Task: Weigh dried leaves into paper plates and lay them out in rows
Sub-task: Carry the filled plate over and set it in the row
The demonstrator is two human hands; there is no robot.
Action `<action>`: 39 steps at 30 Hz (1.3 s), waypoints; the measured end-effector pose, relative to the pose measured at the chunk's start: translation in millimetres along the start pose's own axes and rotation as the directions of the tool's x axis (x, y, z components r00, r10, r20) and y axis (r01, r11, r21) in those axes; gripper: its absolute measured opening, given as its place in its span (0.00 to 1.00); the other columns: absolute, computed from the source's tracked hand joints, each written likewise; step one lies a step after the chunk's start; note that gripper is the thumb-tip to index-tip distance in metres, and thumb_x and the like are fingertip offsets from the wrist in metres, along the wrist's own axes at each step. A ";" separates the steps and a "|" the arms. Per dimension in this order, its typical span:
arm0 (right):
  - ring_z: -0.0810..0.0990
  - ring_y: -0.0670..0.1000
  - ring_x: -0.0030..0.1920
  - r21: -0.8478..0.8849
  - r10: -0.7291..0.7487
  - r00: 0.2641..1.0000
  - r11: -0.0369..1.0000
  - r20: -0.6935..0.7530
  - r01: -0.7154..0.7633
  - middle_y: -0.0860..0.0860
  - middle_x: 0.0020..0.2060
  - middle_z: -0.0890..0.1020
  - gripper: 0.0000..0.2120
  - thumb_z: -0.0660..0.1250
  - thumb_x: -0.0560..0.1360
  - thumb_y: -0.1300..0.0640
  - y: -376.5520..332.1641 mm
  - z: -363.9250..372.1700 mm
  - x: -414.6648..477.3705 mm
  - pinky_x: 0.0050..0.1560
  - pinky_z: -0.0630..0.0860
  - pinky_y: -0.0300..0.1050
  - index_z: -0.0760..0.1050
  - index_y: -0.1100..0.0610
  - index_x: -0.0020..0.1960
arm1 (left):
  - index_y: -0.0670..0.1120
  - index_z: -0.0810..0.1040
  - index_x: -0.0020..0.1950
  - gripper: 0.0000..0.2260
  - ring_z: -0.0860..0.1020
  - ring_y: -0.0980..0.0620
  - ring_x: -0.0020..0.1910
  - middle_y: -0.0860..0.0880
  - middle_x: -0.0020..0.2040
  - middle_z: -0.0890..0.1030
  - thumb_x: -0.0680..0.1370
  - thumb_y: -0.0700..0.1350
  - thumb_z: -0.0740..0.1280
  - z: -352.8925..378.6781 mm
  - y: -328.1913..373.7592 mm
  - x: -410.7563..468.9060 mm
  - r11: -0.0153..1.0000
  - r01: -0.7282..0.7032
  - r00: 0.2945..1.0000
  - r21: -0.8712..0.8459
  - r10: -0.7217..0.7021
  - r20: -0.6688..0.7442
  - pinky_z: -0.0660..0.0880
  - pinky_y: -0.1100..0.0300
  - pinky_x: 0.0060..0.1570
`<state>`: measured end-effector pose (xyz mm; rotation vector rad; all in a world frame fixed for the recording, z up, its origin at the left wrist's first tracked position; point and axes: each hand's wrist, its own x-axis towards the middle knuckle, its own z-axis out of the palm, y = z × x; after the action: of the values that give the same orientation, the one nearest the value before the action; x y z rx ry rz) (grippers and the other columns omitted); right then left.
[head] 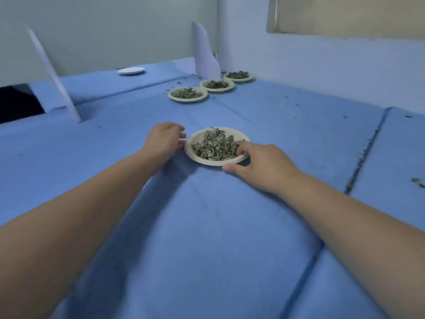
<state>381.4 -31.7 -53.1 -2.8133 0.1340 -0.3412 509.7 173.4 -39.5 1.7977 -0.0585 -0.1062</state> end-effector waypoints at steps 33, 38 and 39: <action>0.76 0.60 0.59 0.074 0.007 0.998 0.997 0.067 -0.012 0.58 0.56 0.79 0.30 0.60 0.80 0.41 -139.8 119.8 275.0 0.53 0.73 0.52 0.58 0.54 0.77 | 0.48 0.72 0.72 0.22 0.75 0.52 0.55 0.59 0.53 0.76 0.77 0.42 0.60 -21.3 -31.5 43.9 0.990 -0.138 0.960 0.013 0.137 -0.246 0.71 0.58 0.49; 0.78 0.64 0.55 0.011 0.037 0.994 0.999 0.103 -0.038 0.61 0.49 0.77 0.32 0.61 0.79 0.51 -123.2 115.3 255.2 0.46 0.68 0.52 0.51 0.57 0.78 | 0.50 0.72 0.58 0.13 0.80 0.44 0.48 0.48 0.47 0.80 0.74 0.42 0.61 -19.5 -31.5 39.4 0.979 -0.173 0.966 0.112 0.191 -0.172 0.73 0.53 0.40; 0.78 0.64 0.58 0.012 0.044 0.992 0.999 0.114 -0.046 0.62 0.53 0.79 0.33 0.61 0.79 0.51 -117.6 112.5 247.5 0.48 0.69 0.52 0.51 0.57 0.79 | 0.50 0.72 0.58 0.12 0.80 0.44 0.48 0.48 0.47 0.81 0.75 0.42 0.61 -18.6 -31.4 39.3 0.975 -0.179 0.966 0.129 0.199 -0.164 0.72 0.53 0.39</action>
<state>655.2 80.6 -66.9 -2.8024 0.1691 -0.1696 550.2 194.8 -67.5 1.8982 -0.1113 0.1965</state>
